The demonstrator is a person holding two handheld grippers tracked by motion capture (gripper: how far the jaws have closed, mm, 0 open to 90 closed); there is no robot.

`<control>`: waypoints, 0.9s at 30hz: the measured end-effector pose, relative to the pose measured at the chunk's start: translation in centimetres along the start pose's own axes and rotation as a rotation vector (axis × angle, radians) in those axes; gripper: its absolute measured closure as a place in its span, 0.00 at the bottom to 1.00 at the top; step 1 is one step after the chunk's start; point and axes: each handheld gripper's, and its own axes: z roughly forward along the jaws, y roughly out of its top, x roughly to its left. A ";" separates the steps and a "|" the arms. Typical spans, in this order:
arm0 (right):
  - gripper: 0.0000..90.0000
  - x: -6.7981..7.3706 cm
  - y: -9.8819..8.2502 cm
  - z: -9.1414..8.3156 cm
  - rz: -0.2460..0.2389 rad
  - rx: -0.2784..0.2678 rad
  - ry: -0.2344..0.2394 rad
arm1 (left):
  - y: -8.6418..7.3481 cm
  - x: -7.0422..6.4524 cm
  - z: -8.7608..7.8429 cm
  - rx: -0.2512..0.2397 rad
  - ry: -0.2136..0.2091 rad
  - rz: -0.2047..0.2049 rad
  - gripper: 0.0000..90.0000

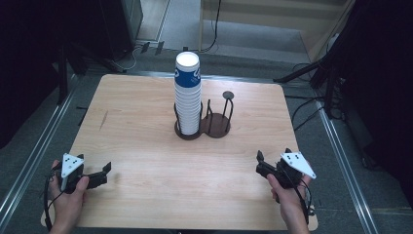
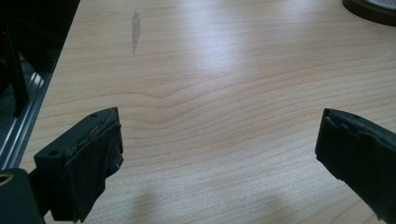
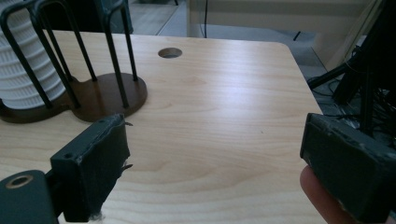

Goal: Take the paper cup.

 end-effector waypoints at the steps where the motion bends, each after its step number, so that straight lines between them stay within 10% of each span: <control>1: 0.08 0.3 0.3 0.1 -0.002 -0.002 0.006 | 0.0 0.0 0.0 0.002 0.000 0.000 0.02; 27: 0.09 6.7 6.8 2.6 -0.031 -0.039 0.150 | 0.1 0.0 0.1 0.032 0.023 0.001 0.02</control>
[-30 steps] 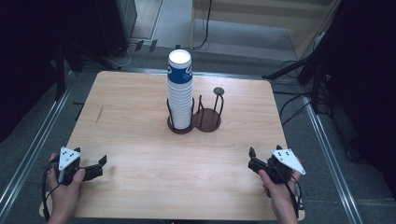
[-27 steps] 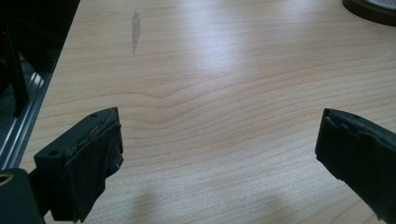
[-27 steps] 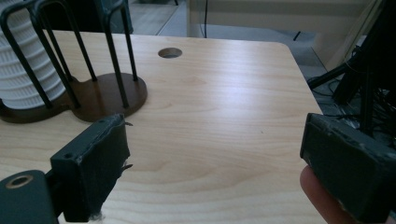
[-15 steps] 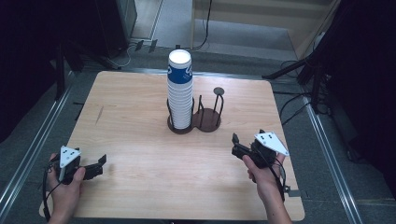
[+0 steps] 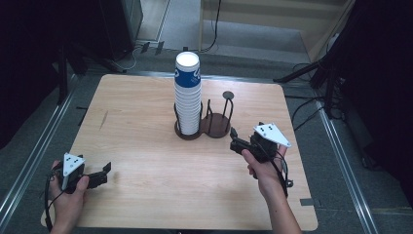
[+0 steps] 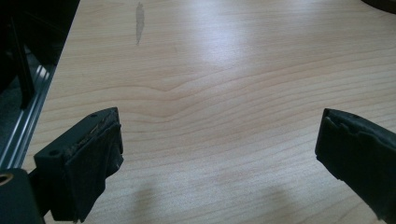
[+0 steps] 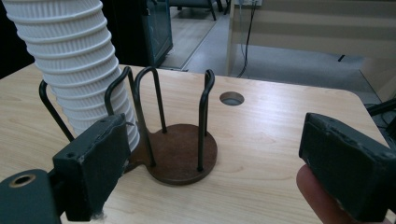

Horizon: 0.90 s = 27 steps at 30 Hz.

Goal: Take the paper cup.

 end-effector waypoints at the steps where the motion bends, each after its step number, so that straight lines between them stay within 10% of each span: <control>1: 0.09 0.0 0.0 0.0 0.000 0.000 0.000 | 0.0 0.0 0.0 0.000 -0.002 -0.001 0.02; 27: 0.10 4.3 3.9 2.4 -0.013 -0.026 0.066 | 0.1 0.6 0.2 -0.004 0.037 -0.081 0.08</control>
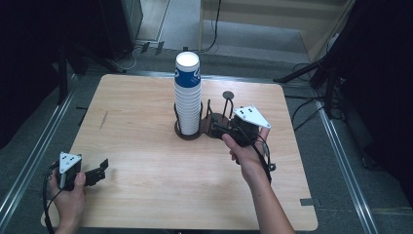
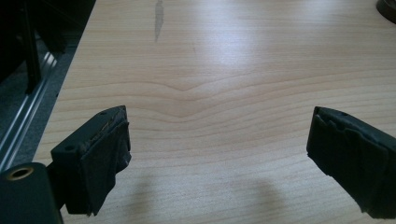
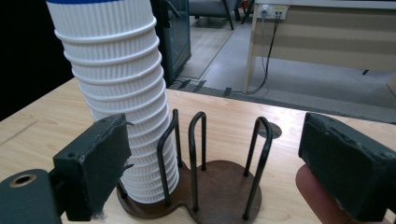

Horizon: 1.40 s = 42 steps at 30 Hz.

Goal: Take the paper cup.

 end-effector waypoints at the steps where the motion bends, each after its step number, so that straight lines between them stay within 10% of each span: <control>1: 0.10 0.1 0.2 0.1 -0.001 0.001 0.004 | 0.0 0.0 0.0 -0.004 0.001 -0.002 0.08; 42: 0.17 3.5 4.3 3.6 0.038 -0.101 0.114 | 0.2 -0.5 0.4 0.041 -0.010 0.051 0.08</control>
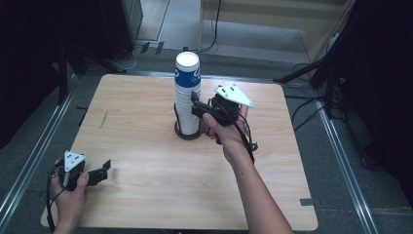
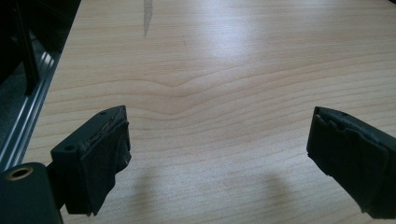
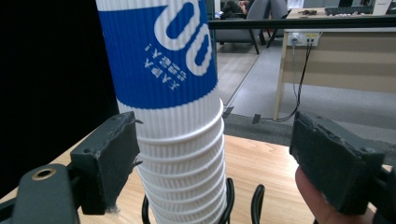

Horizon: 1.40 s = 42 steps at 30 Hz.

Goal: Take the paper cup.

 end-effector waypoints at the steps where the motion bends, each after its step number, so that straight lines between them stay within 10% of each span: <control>1: 0.17 0.2 0.2 0.2 0.000 0.002 0.002 | 0.0 0.0 0.0 -0.001 -0.001 -0.001 0.08; 42: 0.13 3.1 1.8 5.4 -0.035 0.038 0.023 | 0.0 0.0 0.1 0.004 -0.015 0.006 0.08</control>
